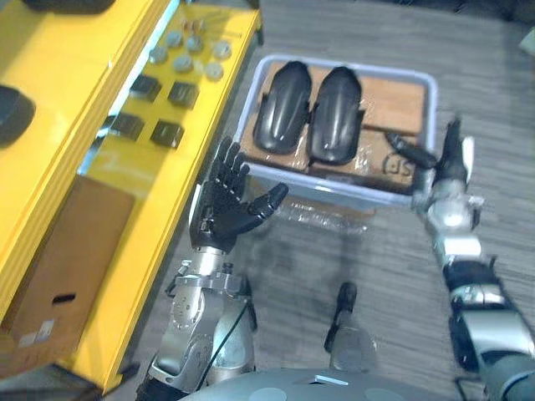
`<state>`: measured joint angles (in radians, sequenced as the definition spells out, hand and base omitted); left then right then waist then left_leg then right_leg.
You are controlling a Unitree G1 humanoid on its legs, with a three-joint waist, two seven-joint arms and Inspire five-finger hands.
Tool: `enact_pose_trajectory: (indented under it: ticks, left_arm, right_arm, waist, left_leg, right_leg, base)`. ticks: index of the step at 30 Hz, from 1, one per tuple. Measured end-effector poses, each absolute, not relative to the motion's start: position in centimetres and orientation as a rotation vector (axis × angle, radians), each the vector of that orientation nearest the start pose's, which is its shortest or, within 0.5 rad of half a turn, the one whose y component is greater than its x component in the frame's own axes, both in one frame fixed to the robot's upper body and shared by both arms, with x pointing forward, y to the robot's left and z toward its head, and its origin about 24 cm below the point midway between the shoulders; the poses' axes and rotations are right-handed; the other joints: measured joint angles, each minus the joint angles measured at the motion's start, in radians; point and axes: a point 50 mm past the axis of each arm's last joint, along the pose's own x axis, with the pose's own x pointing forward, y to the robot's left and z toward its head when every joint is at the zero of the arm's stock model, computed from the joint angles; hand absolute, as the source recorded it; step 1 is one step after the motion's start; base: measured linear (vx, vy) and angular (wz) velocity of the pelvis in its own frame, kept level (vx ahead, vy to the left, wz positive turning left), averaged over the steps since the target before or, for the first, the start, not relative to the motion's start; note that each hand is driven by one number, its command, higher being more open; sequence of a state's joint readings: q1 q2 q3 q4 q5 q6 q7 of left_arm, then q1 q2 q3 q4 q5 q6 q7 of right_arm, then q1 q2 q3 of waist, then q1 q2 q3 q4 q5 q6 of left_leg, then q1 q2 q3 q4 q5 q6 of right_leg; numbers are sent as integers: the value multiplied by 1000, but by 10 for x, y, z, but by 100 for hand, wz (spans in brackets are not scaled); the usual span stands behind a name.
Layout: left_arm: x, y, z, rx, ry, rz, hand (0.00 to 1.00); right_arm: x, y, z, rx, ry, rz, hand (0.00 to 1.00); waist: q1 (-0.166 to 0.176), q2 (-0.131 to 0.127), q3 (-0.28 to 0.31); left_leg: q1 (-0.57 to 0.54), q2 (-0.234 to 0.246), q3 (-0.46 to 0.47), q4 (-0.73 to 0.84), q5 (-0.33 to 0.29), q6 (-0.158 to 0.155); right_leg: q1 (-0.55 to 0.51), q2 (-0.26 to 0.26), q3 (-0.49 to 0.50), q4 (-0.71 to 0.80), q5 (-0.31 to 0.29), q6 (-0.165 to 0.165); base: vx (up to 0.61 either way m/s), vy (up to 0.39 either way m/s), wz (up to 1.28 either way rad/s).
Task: Walk over and take three plastic housings, then place them on the shelf
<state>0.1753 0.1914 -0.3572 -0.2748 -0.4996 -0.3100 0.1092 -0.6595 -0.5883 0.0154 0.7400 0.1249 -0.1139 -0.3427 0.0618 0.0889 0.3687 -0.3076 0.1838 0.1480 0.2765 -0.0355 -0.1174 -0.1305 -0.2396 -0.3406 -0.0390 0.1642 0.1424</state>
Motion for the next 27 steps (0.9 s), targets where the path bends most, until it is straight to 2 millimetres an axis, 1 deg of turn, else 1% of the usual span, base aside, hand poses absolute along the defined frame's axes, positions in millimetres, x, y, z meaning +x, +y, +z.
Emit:
enact_pose_trajectory:
  ticks: [2, 3, 4, 5, 6, 8, 9, 10, 11, 12, 15, 17, 19, 20, 22, 23, 24, 27]
  left_arm:
    - [206, 111, 77, -444, -236, -207, 100]
    - [207, 110, 72, -440, -215, -212, 100]
    - [208, 110, 68, -435, -202, -210, 100]
    - [209, 110, 61, -424, -175, -203, 100]
    - [213, 109, 58, -417, -162, -206, 100]
    - [215, 108, 56, -412, -154, -213, 100]
    - [216, 107, 55, -411, -150, -213, 100]
    - [217, 107, 52, -409, -139, -214, 100]
    - [216, 105, 50, -409, -129, -218, 100]
    - [215, 104, 47, -411, -116, -218, 100]
    - [214, 97, 41, -421, -90, -228, 100]
    - [213, 94, 39, -438, -74, -230, 100]
    - [214, 90, 36, -464, -59, -231, 100]
    - [216, 87, 33, -461, -44, -234, 100]
    - [217, 88, 29, -454, -28, -222, 100]
    - [216, 88, 27, -454, -16, -214, 100]
    - [215, 87, 24, -454, -3, -209, 100]
    - [214, 86, 22, -477, 15, -199, 100]
  right_arm:
    - [358, -305, 154, -434, -154, -550, 100]
    - [361, -307, 163, -439, -168, -566, 100]
    - [363, -306, 166, -438, -175, -570, 100]
    - [367, -305, 176, -449, -186, -573, 100]
    - [371, -308, 189, -482, -199, -580, 100]
    - [373, -313, 205, -504, -207, -598, 100]
    - [376, -316, 217, -509, -208, -614, 100]
    - [378, -319, 226, -517, -196, -633, 100]
    - [379, -320, 228, -519, -185, -640, 100]
    - [380, -321, 228, -522, -160, -647, 100]
    - [380, -329, 225, -540, -83, -678, 100]
    - [378, -335, 221, -539, -30, -703, 100]
    - [374, -346, 222, -537, 16, -739, 100]
    - [370, -355, 227, -540, 31, -772, 100]
    - [369, -357, 237, -530, 20, -789, 100]
    - [366, -361, 243, -525, 18, -806, 100]
    - [364, -366, 243, -524, 35, -824, 100]
    - [362, -369, 241, -519, 68, -839, 100]
  waist:
    - [21, 5, 4]
    - [27, 6, 6]
    - [28, 5, 6]
    - [33, 9, 19]
    - [43, 19, 35]
    - [59, 29, 43]
    - [71, 38, 58]
    - [80, 53, 73]
    - [85, 58, 75]
    - [98, 64, 78]
    - [112, 90, 98]
    - [123, 99, 102]
    - [131, 113, 111]
    - [138, 127, 120]
    - [142, 127, 120]
    - [150, 127, 120]
    - [156, 127, 120]
    - [161, 128, 120]
  left_leg:
    - [-24, -1, -12, 6, 2, 1]
    - [-43, -1, -18, 20, 3, 2]
    - [-50, -1, -20, 24, 2, 1]
    - [-55, -1, -25, 39, -2, 1]
    - [-66, -1, -32, 56, -11, 6]
    - [-91, -2, -37, 79, -19, 9]
    - [-105, 0, -39, 95, -24, 11]
    - [-111, 0, -44, 106, -28, 14]
    - [-116, 0, -44, 110, -30, 15]
    - [-127, 1, -44, 119, -33, 16]
    - [-145, 0, -54, 142, -40, 20]
    - [-161, 1, -56, 153, -42, 22]
    - [-180, 0, -62, 163, -41, 23]
    - [-189, 0, -68, 171, -41, 23]
    - [-204, 0, -67, 172, -38, 27]
    - [-211, 0, -65, 172, -36, 30]
    - [-211, -1, -64, 172, -35, 30]
    - [-211, -5, -63, 173, -34, 32]
  right_leg:
    - [-15, 0, -12, 1, 8, 0]
    - [-22, 0, -20, 5, 9, 1]
    - [-26, 0, -22, 8, 11, 0]
    - [-27, -2, -27, 16, 11, 0]
    - [-27, -3, -32, 22, 11, 0]
    - [-41, -4, -36, 23, 12, 0]
    - [-49, -4, -36, 27, 12, 0]
    - [-51, -4, -37, 38, 12, 0]
    - [-57, -5, -37, 43, 12, 0]
    - [-66, -6, -37, 46, 12, 0]
    - [-73, -7, -43, 58, 12, 0]
    - [-83, -8, -44, 59, 11, -1]
    - [-98, -9, -48, 67, 11, -1]
    - [-104, -9, -52, 76, 10, -1]
    - [-121, -11, -52, 81, 10, -2]
    - [-134, -13, -52, 90, 9, -3]
    - [-134, -15, -52, 92, 9, -3]
    - [-143, -25, -58, 113, 3, -10]
  base:
    - [-36, 5, 17]
    - [-6, 12, 14]
    - [19, 21, 13]
    - [10, 30, 9]
    - [-16, 41, 11]
    - [-47, 41, 5]
    - [-58, 37, 2]
    - [-60, 34, 2]
    - [-61, 35, 0]
    - [-67, 37, 1]
    - [-54, 28, 3]
    - [-69, 25, -1]
    - [-57, 18, 5]
    - [-82, 25, 4]
    - [-62, 18, -2]
    - [-34, 12, -1]
    - [-31, 12, -1]
    - [-11, 9, 0]
